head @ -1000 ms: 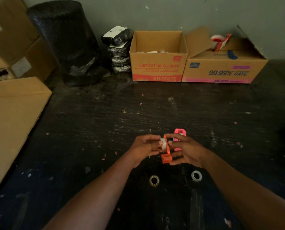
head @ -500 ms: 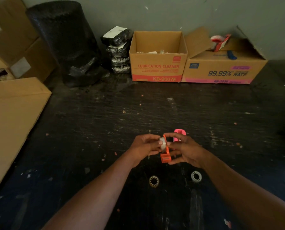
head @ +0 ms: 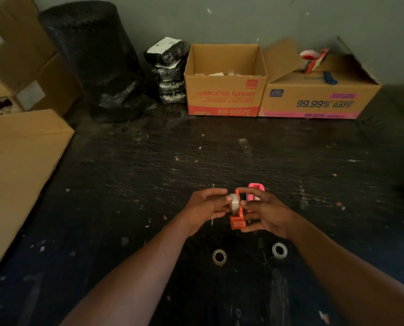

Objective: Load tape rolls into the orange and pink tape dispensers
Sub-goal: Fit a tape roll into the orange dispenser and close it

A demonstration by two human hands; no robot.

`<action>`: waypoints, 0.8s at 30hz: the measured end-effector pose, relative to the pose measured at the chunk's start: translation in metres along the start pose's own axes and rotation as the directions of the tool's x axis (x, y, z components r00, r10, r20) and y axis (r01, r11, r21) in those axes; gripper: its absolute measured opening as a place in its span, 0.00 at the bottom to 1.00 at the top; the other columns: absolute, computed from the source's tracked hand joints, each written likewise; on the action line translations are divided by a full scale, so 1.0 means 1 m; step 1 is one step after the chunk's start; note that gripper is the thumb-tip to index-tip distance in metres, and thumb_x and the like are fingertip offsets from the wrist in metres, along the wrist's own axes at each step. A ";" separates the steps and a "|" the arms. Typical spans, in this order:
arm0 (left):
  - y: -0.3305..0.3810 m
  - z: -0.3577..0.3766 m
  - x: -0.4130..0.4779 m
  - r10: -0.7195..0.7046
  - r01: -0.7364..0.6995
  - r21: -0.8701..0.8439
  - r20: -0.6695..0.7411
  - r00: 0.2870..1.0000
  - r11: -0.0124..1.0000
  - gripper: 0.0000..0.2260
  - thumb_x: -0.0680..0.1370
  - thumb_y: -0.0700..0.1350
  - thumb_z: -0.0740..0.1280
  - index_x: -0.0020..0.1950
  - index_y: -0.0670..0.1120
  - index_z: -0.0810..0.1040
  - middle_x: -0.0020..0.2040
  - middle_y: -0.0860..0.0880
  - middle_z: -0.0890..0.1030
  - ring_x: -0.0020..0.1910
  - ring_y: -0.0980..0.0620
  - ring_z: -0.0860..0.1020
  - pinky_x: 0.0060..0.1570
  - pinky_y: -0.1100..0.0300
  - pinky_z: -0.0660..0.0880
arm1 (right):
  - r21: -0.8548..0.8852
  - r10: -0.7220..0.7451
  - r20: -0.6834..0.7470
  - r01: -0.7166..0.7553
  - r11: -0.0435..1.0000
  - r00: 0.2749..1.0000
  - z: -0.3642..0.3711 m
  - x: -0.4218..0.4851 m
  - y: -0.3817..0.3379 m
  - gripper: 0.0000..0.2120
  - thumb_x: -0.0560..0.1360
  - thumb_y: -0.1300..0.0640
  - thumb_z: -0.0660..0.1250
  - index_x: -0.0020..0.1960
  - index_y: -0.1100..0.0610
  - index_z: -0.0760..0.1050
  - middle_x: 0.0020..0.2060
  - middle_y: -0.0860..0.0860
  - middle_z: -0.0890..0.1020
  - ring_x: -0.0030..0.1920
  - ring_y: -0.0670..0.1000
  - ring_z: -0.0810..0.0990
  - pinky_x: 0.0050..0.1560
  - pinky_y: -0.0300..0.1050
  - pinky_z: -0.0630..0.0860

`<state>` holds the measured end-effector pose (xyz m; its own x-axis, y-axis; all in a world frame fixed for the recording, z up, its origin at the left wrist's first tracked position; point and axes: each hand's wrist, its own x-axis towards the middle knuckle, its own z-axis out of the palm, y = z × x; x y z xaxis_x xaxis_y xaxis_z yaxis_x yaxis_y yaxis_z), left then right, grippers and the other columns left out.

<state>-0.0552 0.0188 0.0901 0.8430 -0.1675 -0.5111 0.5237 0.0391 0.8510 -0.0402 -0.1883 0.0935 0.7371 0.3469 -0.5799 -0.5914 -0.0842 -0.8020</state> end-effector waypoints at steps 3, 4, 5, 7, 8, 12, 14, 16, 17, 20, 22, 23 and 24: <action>0.000 -0.007 0.006 0.018 -0.015 0.033 -0.090 0.996 0.999 0.16 0.78 0.45 0.73 0.66 0.50 0.80 0.60 0.47 0.84 0.55 0.50 0.85 0.54 0.58 0.81 | 0.022 0.007 -0.030 -0.007 1.000 1.000 -0.004 0.005 0.000 0.17 0.81 0.62 0.66 0.67 0.47 0.76 0.55 0.60 0.87 0.52 0.62 0.88 0.50 0.63 0.84; -0.001 -0.011 0.009 0.024 -0.016 0.064 -0.132 0.991 0.998 0.15 0.78 0.45 0.73 0.65 0.50 0.80 0.60 0.47 0.84 0.55 0.51 0.85 0.53 0.58 0.81 | 0.029 0.011 -0.038 -0.010 1.000 0.999 -0.006 0.006 0.000 0.17 0.81 0.62 0.66 0.67 0.47 0.76 0.55 0.60 0.87 0.52 0.62 0.88 0.50 0.63 0.84; -0.003 -0.016 0.012 0.029 -0.012 0.102 -0.170 0.985 0.995 0.14 0.78 0.45 0.73 0.64 0.51 0.81 0.60 0.47 0.84 0.56 0.51 0.84 0.55 0.57 0.81 | 0.036 0.017 -0.043 -0.016 0.999 0.999 -0.007 0.009 0.001 0.17 0.81 0.62 0.66 0.67 0.47 0.76 0.55 0.60 0.87 0.52 0.62 0.88 0.50 0.63 0.84; -0.008 -0.026 0.018 0.033 0.008 0.180 -0.227 0.973 0.984 0.13 0.78 0.45 0.73 0.62 0.54 0.81 0.60 0.49 0.84 0.58 0.52 0.82 0.61 0.52 0.80 | 0.050 0.029 -0.048 -0.026 0.998 0.998 -0.009 0.013 0.001 0.18 0.81 0.62 0.66 0.68 0.46 0.76 0.56 0.59 0.86 0.53 0.62 0.88 0.51 0.63 0.84; -0.010 -0.030 0.020 0.036 0.020 0.220 -0.247 0.968 0.975 0.12 0.78 0.45 0.73 0.61 0.55 0.81 0.60 0.50 0.83 0.59 0.51 0.81 0.64 0.49 0.79 | 0.057 0.033 -0.048 -0.030 0.998 0.998 -0.010 0.016 0.001 0.18 0.81 0.62 0.65 0.67 0.46 0.76 0.56 0.59 0.86 0.53 0.62 0.88 0.52 0.64 0.84; -0.018 -0.041 0.027 0.048 0.065 0.352 -0.305 0.951 0.934 0.16 0.77 0.45 0.73 0.65 0.54 0.79 0.63 0.51 0.82 0.63 0.50 0.79 0.64 0.46 0.78 | 0.061 0.057 -0.056 -0.054 0.997 0.997 -0.006 0.029 0.005 0.17 0.81 0.62 0.65 0.64 0.44 0.77 0.53 0.55 0.86 0.48 0.57 0.89 0.51 0.63 0.84; -0.024 -0.047 0.031 0.041 0.084 0.364 -0.323 0.945 0.928 0.17 0.76 0.45 0.74 0.65 0.53 0.80 0.63 0.51 0.82 0.63 0.51 0.79 0.64 0.46 0.78 | 0.057 0.074 -0.056 -0.071 0.996 0.996 -0.005 0.036 0.007 0.17 0.81 0.62 0.65 0.64 0.44 0.77 0.51 0.54 0.87 0.47 0.57 0.89 0.50 0.63 0.85; -0.030 -0.051 0.035 0.028 0.105 0.388 -0.321 0.947 0.916 0.17 0.76 0.45 0.75 0.64 0.54 0.80 0.62 0.52 0.83 0.63 0.52 0.80 0.65 0.48 0.78 | 0.055 0.087 -0.056 -0.084 0.995 0.995 -0.004 0.044 0.010 0.17 0.81 0.62 0.65 0.65 0.44 0.77 0.53 0.56 0.87 0.50 0.59 0.89 0.52 0.64 0.84; -0.032 -0.052 0.037 0.023 0.115 0.402 -0.321 0.947 0.909 0.17 0.75 0.46 0.75 0.64 0.53 0.80 0.63 0.52 0.83 0.63 0.53 0.79 0.65 0.50 0.77 | 0.054 0.091 -0.056 -0.088 0.995 0.994 -0.003 0.047 0.010 0.17 0.82 0.62 0.65 0.65 0.44 0.77 0.54 0.56 0.87 0.51 0.60 0.89 0.53 0.65 0.84; -0.039 -0.055 0.047 0.017 0.133 0.425 -0.332 0.943 0.895 0.19 0.76 0.45 0.75 0.66 0.51 0.79 0.63 0.53 0.82 0.63 0.55 0.79 0.62 0.56 0.75 | 0.043 0.100 -0.056 -0.098 0.994 0.993 -0.002 0.056 0.010 0.17 0.82 0.61 0.65 0.66 0.44 0.76 0.56 0.56 0.86 0.53 0.60 0.88 0.53 0.64 0.84; -0.042 -0.056 0.054 0.027 0.140 0.438 -0.353 0.935 0.888 0.18 0.76 0.44 0.75 0.65 0.51 0.80 0.63 0.53 0.82 0.59 0.56 0.79 0.58 0.60 0.74 | 0.047 0.113 -0.060 -0.110 0.993 0.992 -0.004 0.062 0.011 0.18 0.82 0.61 0.65 0.67 0.44 0.76 0.56 0.56 0.85 0.53 0.59 0.87 0.52 0.63 0.84; -0.043 -0.057 0.056 0.036 0.144 0.444 -0.373 0.927 0.884 0.17 0.75 0.44 0.75 0.64 0.51 0.80 0.62 0.52 0.82 0.57 0.57 0.78 0.55 0.61 0.73 | 0.053 0.117 -0.060 -0.114 0.992 0.991 -0.005 0.063 0.011 0.18 0.82 0.61 0.65 0.67 0.44 0.76 0.56 0.56 0.85 0.53 0.60 0.87 0.52 0.63 0.84; -0.043 -0.057 0.059 0.045 0.152 0.450 -0.397 0.917 0.880 0.16 0.75 0.44 0.75 0.63 0.50 0.81 0.61 0.52 0.82 0.55 0.58 0.78 0.54 0.62 0.72 | 0.057 0.124 -0.060 -0.121 0.991 0.991 -0.006 0.066 0.012 0.18 0.81 0.61 0.65 0.67 0.44 0.76 0.57 0.56 0.85 0.53 0.60 0.87 0.51 0.63 0.84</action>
<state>-0.0212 0.0634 0.0159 0.8450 0.2392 -0.4782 0.5336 -0.4342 0.7257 0.0034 -0.1719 0.0450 0.6764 0.2775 -0.6823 -0.6936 -0.0718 -0.7168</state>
